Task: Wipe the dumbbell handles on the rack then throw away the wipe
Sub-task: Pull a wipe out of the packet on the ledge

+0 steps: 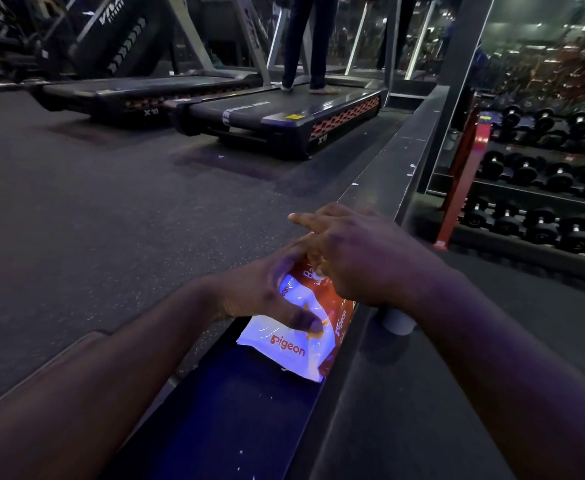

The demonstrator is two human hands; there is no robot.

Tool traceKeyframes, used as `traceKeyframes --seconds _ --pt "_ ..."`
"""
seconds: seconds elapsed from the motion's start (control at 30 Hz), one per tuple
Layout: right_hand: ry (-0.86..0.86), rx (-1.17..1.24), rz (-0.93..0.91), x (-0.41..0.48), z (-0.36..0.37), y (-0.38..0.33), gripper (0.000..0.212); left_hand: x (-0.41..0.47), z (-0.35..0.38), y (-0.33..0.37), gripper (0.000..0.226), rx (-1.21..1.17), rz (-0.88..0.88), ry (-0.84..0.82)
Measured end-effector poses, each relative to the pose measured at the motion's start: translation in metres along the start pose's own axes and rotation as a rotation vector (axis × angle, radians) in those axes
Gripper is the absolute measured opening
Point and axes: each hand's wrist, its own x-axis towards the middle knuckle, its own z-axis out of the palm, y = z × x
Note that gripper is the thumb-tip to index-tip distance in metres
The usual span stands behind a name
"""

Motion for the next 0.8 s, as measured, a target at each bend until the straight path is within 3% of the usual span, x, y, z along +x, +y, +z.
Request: traceKeyframes --seconds 0.17,0.27,0.5,0.63,0.7,0.8 --pt "0.022 0.129 0.006 -0.006 0.016 0.012 0.018 -0.001 0.001 0.003 0.081 -0.067 -0.024 -0.012" --pt "0.118 0.276 0.022 -0.007 0.026 0.02 0.004 -0.002 0.0 0.005 0.082 -0.052 -0.011 -0.03" --pt "0.288 0.645 0.057 -0.009 0.046 0.023 0.004 -0.002 -0.001 0.004 0.078 -0.035 -0.014 -0.023" --pt "0.386 0.759 0.1 -0.003 0.042 0.028 0.009 -0.001 -0.001 0.003 0.091 0.0 0.002 -0.015" --pt "0.351 0.739 0.106 -0.002 0.034 0.032 0.01 -0.002 0.0 0.004 0.094 0.006 -0.01 -0.014" --pt "0.185 0.663 0.037 -0.003 0.029 0.034 0.008 -0.002 0.0 0.006 0.08 0.005 -0.019 -0.008"
